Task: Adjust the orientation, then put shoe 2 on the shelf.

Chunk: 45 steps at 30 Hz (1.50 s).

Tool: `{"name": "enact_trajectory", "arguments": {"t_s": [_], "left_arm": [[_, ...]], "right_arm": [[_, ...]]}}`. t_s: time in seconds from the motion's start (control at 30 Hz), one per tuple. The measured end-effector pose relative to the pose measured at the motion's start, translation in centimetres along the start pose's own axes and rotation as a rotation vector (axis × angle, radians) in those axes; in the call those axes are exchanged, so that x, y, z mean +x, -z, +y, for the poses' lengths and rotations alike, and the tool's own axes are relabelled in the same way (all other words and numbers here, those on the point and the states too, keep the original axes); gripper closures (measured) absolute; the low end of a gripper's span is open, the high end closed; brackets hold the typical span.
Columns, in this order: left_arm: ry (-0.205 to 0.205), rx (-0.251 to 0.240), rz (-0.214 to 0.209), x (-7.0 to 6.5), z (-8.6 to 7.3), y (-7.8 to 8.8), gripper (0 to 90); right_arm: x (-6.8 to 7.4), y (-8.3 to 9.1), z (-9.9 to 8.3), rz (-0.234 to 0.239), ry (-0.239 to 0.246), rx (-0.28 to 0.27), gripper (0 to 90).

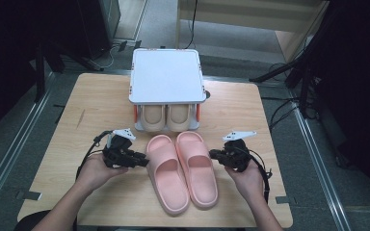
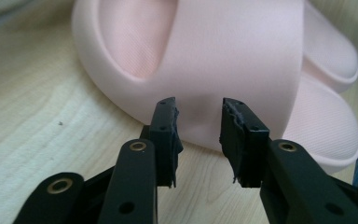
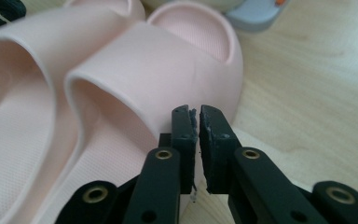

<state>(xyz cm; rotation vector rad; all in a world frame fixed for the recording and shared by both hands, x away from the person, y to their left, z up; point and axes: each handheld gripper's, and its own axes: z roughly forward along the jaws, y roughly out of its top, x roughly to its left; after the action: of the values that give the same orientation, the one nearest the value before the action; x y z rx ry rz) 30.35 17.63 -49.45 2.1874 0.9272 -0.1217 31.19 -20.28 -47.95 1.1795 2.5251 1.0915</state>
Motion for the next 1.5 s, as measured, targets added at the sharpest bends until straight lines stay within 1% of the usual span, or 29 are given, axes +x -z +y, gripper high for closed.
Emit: {"name": "enact_trajectory", "arguments": {"t_s": [0.07, 0.1, 0.13, 0.2, 0.23, 0.3, 0.33, 0.4, 0.47, 0.5, 0.53, 0.7, 0.77, 0.8, 0.9, 1.0, 1.1, 1.27, 1.37, 1.43, 1.5], "left_arm": [[0.001, -0.018, 0.006, 0.0, 0.1, 0.5, 61.9], [0.001, -0.024, -0.001, 0.0, 0.2, 0.8, 60.0], [0.004, -0.029, 0.001, 0.0, 0.2, 1.0, 59.4], [0.02, -0.041, -0.013, -0.1, 0.4, 1.3, 55.0], [0.021, -0.044, -0.017, -0.2, 0.6, 1.4, 53.9], [0.03, -0.051, -0.027, -0.3, 0.9, 1.5, 51.0], [0.025, -0.048, -0.026, -0.3, 1.0, 1.6, 50.6], [0.017, -0.05, -0.021, -0.5, 1.3, 1.7, 49.7], [0.011, -0.051, -0.014, -0.5, 1.5, 1.8, 49.1], [0.007, -0.05, -0.012, -0.5, 1.7, 1.8, 48.6], [0.004, -0.053, -0.008, -0.5, 1.8, 1.9, 48.2], [-0.002, -0.051, -0.004, -0.3, 2.1, 2.0, 47.3], [-0.005, -0.051, -0.002, -0.3, 2.2, 2.0, 47.3], [-0.005, -0.054, 0.002, -0.3, 2.3, 2.1, 47.2], [-0.012, -0.062, 0.008, -0.2, 2.4, 2.4, 46.8], [-0.002, -0.075, 0.012, -0.1, 2.4, 2.7, 45.4], [0.001, -0.08, 0.015, 0.1, 2.2, 2.9, 44.6], [0.002, -0.073, 0.011, 0.3, 2.3, 2.8, 44.5], [-0.009, -0.077, 0.006, 0.3, 2.3, 3.0, 44.5], [-0.006, -0.083, 0.004, 0.3, 2.2, 3.0, 44.5], [-0.005, -0.086, -0.001, 0.3, 2.2, 3.1, 44.5]], "right_arm": [[0.4, 0.5, 0.1, 0.016, 0.0, -0.032, 83.7], [0.6, 0.8, 0.1, 0.019, 0.004, -0.047, 82.6], [0.9, 1.2, 0.2, 0.031, 0.0, -0.064, 80.3], [1.3, 1.7, 0.3, 0.041, -0.002, -0.09, 77.1], [1.6, 2.0, 0.3, 0.049, -0.006, -0.101, 76.0], [2.2, 2.4, 0.2, 0.052, -0.023, -0.121, 75.5], [2.6, 2.6, 0.1, 0.053, -0.028, -0.123, 75.5], [3.4, 3.0, -0.2, 0.043, -0.014, -0.138, 74.9], [4.1, 3.2, -0.4, 0.035, -0.001, -0.15, 72.1], [4.4, 3.2, -0.5, 0.036, -0.004, -0.155, 70.9], [4.6, 3.2, -0.7, 0.035, -0.005, -0.156, 69.4], [5.4, 3.1, -1.2, 0.03, -0.007, -0.157, 69.0], [5.8, 3.0, -1.3, 0.034, -0.013, -0.154, 69.0], [6.0, 3.0, -1.4, 0.036, -0.009, -0.154, 68.9], [6.7, 2.5, -1.6, 0.022, 0.004, -0.149, 67.2], [7.5, 1.8, -1.6, 0.013, -0.012, -0.127, 64.2], [8.3, 1.2, -1.9, 0.011, -0.019, -0.136, 62.3], [9.1, -0.1, -2.7, 0.008, -0.038, -0.147, 59.3], [9.5, -1.1, -3.1, -0.021, -0.044, -0.142, 55.0], [9.8, -1.7, -3.1, -0.041, -0.05, -0.14, 52.8], [10.0, -2.3, -3.0, -0.068, -0.043, -0.136, 51.6]]}}
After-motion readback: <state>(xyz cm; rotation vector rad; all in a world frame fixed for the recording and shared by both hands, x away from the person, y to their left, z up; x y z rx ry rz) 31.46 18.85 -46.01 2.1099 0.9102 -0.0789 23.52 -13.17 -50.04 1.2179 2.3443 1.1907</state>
